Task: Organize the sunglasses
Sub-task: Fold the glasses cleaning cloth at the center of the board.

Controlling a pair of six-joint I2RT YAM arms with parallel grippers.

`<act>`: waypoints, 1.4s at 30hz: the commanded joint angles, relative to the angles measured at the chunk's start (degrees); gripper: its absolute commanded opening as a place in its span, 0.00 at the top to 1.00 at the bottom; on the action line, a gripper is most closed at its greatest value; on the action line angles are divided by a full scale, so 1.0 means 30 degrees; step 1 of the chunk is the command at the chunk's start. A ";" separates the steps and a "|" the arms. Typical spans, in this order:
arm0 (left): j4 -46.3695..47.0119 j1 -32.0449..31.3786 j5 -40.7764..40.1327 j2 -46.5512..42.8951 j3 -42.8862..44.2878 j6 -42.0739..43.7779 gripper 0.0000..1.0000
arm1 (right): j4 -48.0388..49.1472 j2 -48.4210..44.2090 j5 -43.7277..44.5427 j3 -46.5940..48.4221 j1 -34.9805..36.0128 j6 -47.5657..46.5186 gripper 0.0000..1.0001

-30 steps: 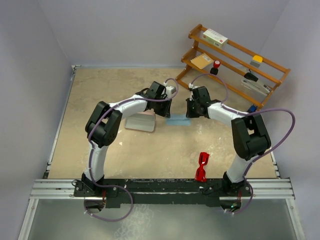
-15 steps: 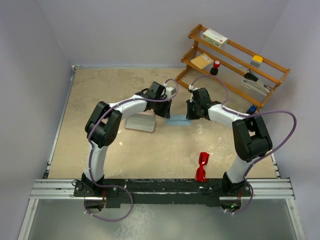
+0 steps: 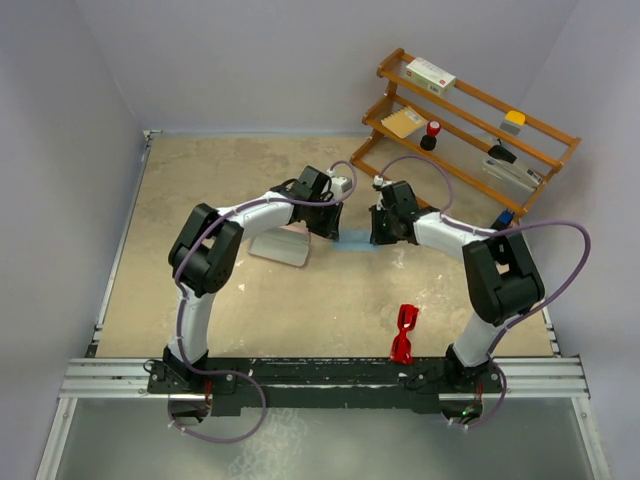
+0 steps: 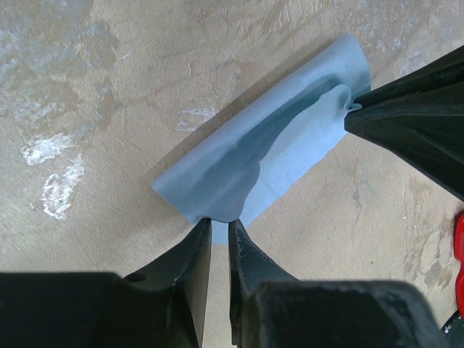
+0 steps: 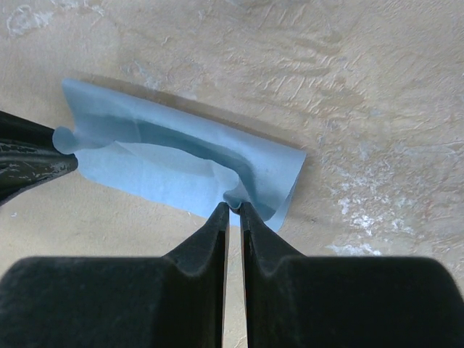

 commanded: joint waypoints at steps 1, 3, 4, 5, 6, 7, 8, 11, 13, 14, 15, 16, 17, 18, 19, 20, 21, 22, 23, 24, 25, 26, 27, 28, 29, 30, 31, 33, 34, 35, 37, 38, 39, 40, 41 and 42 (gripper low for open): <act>0.0356 -0.0130 0.0259 -0.1353 -0.0173 0.0296 0.87 | 0.0410 -0.1040 -0.0112 -0.0275 0.0168 0.0240 0.86; 0.0360 -0.0153 0.0255 -0.1369 -0.0253 0.0296 0.87 | 0.0411 -0.1150 -0.0083 -0.0392 0.0182 0.0262 0.86; 0.0379 -0.0166 0.0259 -0.1398 -0.0292 0.0303 0.87 | 0.0432 -0.1210 -0.0060 -0.0473 0.0182 0.0265 0.86; 0.0385 -0.0160 0.0274 -0.1416 -0.0326 0.0297 0.87 | 0.0438 -0.1269 -0.0031 -0.0560 0.0182 0.0269 0.86; 0.0385 -0.0163 0.0261 -0.1411 -0.0348 0.0296 0.87 | 0.0439 -0.1313 0.0016 -0.0600 0.0182 0.0270 0.86; 0.0385 -0.0156 0.0234 -0.1451 -0.0380 0.0296 0.87 | 0.0439 -0.1362 0.0070 -0.0678 0.0182 0.0270 0.86; 0.0385 -0.0166 0.0230 -0.1456 -0.0392 0.0307 0.87 | 0.0432 -0.1420 0.0132 -0.0743 0.0182 0.0270 0.86; 0.0373 -0.0189 0.0273 -0.1481 -0.0434 0.0296 0.87 | 0.0452 -0.1645 0.0369 -0.0965 0.0182 0.0332 0.86; 0.0389 -0.0218 0.0316 -0.1540 -0.0477 0.0296 0.87 | 0.0439 -0.1794 0.0437 -0.1068 0.0197 0.0330 0.86; 0.0404 -0.0225 0.0317 -0.1536 -0.0499 0.0278 0.88 | 0.0417 -0.1832 0.0445 -0.1111 0.0184 0.0329 0.86; 0.0413 -0.0226 0.0365 -0.1536 -0.0527 0.0290 0.88 | 0.0385 -0.1870 0.0471 -0.1130 0.0183 0.0328 0.86; 0.0415 -0.0252 0.0408 -0.1532 -0.0561 0.0295 0.88 | 0.0355 -0.1919 0.0497 -0.1163 0.0183 0.0336 0.86; 0.0404 -0.0255 0.0391 -0.1536 -0.0568 0.0278 0.88 | 0.0352 -0.1973 0.0496 -0.1199 0.0182 0.0333 0.86; 0.0406 -0.0281 0.0349 -0.1543 -0.0562 0.0268 0.88 | 0.0351 -0.2016 0.0500 -0.1229 0.0182 0.0325 0.86; 0.0392 -0.0284 0.0307 -0.1559 -0.0583 0.0270 0.88 | 0.0329 -0.2065 0.0566 -0.1266 0.0182 0.0372 0.86; 0.0375 -0.0285 0.0290 -0.1561 -0.0596 0.0267 0.88 | 0.0348 -0.2137 0.0589 -0.1322 0.0182 0.0422 0.86; 0.0384 -0.0285 0.0285 -0.1583 -0.0598 0.0274 0.88 | 0.0351 -0.2205 0.0654 -0.1362 0.0182 0.0439 0.86; 0.0371 -0.0288 0.0240 -0.1600 -0.0609 0.0275 0.88 | 0.0377 -0.2287 0.0761 -0.1432 0.0182 0.0485 0.86; 0.0376 -0.0307 0.0227 -0.1614 -0.0603 0.0268 0.88 | 0.0402 -0.2363 0.0808 -0.1445 0.0182 0.0502 0.86; 0.0381 -0.0313 0.0233 -0.1637 -0.0614 0.0267 0.87 | 0.0376 -0.2460 0.0923 -0.1465 0.0182 0.0544 0.86; 0.0374 -0.0314 0.0256 -0.1658 -0.0582 0.0259 0.87 | 0.0393 -0.2568 0.1092 -0.1508 0.0182 0.0608 0.86; 0.0369 -0.0314 0.0259 -0.1672 -0.0589 0.0240 0.87 | 0.0393 -0.2695 0.1204 -0.1524 0.0182 0.0620 0.86; 0.0383 -0.0314 0.0244 -0.1696 -0.0572 0.0245 0.87 | 0.0345 -0.2802 0.1310 -0.1530 0.0182 0.0621 0.86; 0.0363 -0.0314 0.0169 -0.1735 -0.0569 0.0238 0.87 | 0.0281 -0.2881 0.1456 -0.1483 0.0182 0.0662 0.86; 0.0327 -0.0314 0.0131 -0.1784 -0.0569 0.0252 0.87 | 0.0192 -0.2935 0.1583 -0.1422 0.0182 0.0670 0.85; 0.0312 -0.0299 0.0100 -0.1855 -0.0547 0.0266 0.87 | 0.0152 -0.3037 0.1705 -0.1411 0.0182 0.0708 0.85; 0.0263 -0.0312 0.0049 -0.1902 -0.0500 0.0270 0.86 | 0.0147 -0.3164 0.1779 -0.1409 0.0182 0.0731 0.85; 0.0141 -0.0310 -0.0093 -0.2002 -0.0389 0.0311 0.86 | 0.0051 -0.3323 0.1993 -0.1341 0.0182 0.0810 0.85; 0.0062 -0.0313 -0.0228 -0.2037 -0.0305 0.0323 0.87 | -0.0005 -0.3378 0.2148 -0.1316 0.0182 0.0810 0.85; -0.0054 -0.0314 -0.0271 -0.2027 -0.0170 0.0380 0.86 | -0.0111 -0.3411 0.2420 -0.1251 0.0182 0.0883 0.85; -0.0118 -0.0313 -0.0261 -0.2026 -0.0021 0.0343 0.86 | -0.0232 -0.3451 0.2684 -0.1183 0.0183 0.0943 0.85; -0.0077 -0.0314 -0.0267 -0.2026 0.0005 0.0258 0.86 | -0.0235 -0.3413 0.2524 -0.1139 0.0183 0.0911 0.85; -0.0042 -0.0314 -0.0243 -0.2040 -0.0003 0.0152 0.86 | -0.0173 -0.3382 0.2313 -0.1137 0.0183 0.0855 0.85; 0.0028 -0.0314 -0.0206 -0.2013 0.0014 0.0044 0.86 | -0.0139 -0.3338 0.2228 -0.1144 0.0193 0.0870 0.85; 0.0095 -0.0321 -0.0239 -0.2009 -0.0005 -0.0102 0.86 | -0.0098 -0.3304 0.2192 -0.1182 0.0210 0.0923 0.85; 0.0232 -0.0318 -0.0455 -0.1998 -0.0023 -0.0446 0.87 | -0.0049 -0.3248 0.2111 -0.1201 0.0193 0.0996 0.85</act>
